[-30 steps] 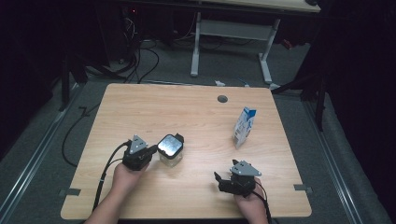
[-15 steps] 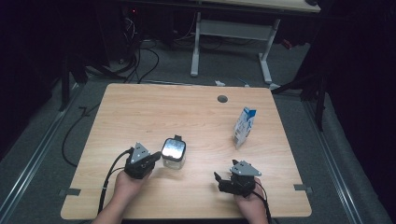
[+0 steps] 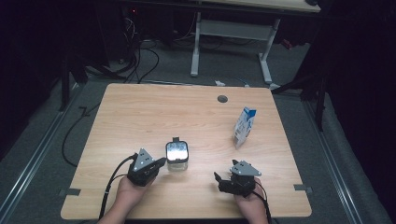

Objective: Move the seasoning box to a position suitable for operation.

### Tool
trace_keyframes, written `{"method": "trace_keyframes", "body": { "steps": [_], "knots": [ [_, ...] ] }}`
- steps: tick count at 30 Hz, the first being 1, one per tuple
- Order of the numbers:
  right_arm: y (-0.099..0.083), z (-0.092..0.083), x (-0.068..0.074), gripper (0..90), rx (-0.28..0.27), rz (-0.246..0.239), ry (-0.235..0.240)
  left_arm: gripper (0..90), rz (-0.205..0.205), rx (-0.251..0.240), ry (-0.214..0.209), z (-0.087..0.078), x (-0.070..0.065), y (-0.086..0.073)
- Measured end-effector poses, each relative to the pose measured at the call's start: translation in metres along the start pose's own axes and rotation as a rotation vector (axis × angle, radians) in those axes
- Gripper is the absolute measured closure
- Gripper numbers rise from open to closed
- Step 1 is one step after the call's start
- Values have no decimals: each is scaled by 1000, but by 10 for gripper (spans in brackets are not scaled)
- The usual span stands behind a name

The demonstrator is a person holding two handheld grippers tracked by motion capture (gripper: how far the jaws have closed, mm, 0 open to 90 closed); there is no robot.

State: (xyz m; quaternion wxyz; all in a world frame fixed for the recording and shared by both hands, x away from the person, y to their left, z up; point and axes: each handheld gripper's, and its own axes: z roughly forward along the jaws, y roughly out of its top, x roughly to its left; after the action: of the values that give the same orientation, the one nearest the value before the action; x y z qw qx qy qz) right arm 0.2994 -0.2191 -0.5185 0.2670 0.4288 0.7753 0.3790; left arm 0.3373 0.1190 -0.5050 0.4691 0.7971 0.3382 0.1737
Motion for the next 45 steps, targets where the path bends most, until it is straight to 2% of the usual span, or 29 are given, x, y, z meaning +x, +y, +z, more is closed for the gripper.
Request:
{"method": "trace_keyframes", "body": {
  "steps": [10, 22, 27, 30, 33, 36, 38, 41, 43, 45],
  "knots": [
    [0, 0, 0, 155, 1, 1, 1, 900, 17, -5, -34, -1, -16, -1],
    [0, 0, 0, 154, 2, 1, 2, 900, 49, 7, -83, 9, -37, 2],
    [0, 0, -1, 154, -2, 0, 4, 900, 54, -5, -91, 8, -40, 2],
    [-1, 0, -1, 154, -3, 2, 5, 900, 45, -9, -60, 2, -32, -1],
    [-1, 0, -1, 153, -4, 4, 6, 900, 8, -5, -16, -1, -16, -4],
    [0, 0, 0, 153, -3, -1, 6, 900, -21, -6, 44, 3, 3, -3],
    [0, 0, 0, 152, -1, -5, 10, 900, -28, -1, 67, 9, 13, 0],
    [0, 0, 1, 152, 1, -1, 5, 900, -39, 4, 77, 22, 25, 4],
    [0, 1, 0, 152, 3, 0, 6, 900, -72, -2, 61, 28, 31, 6],
    [-1, 1, 0, 152, 5, 1, 3, 900, -63, 0, 60, 34, 31, 8]
  ]
}}
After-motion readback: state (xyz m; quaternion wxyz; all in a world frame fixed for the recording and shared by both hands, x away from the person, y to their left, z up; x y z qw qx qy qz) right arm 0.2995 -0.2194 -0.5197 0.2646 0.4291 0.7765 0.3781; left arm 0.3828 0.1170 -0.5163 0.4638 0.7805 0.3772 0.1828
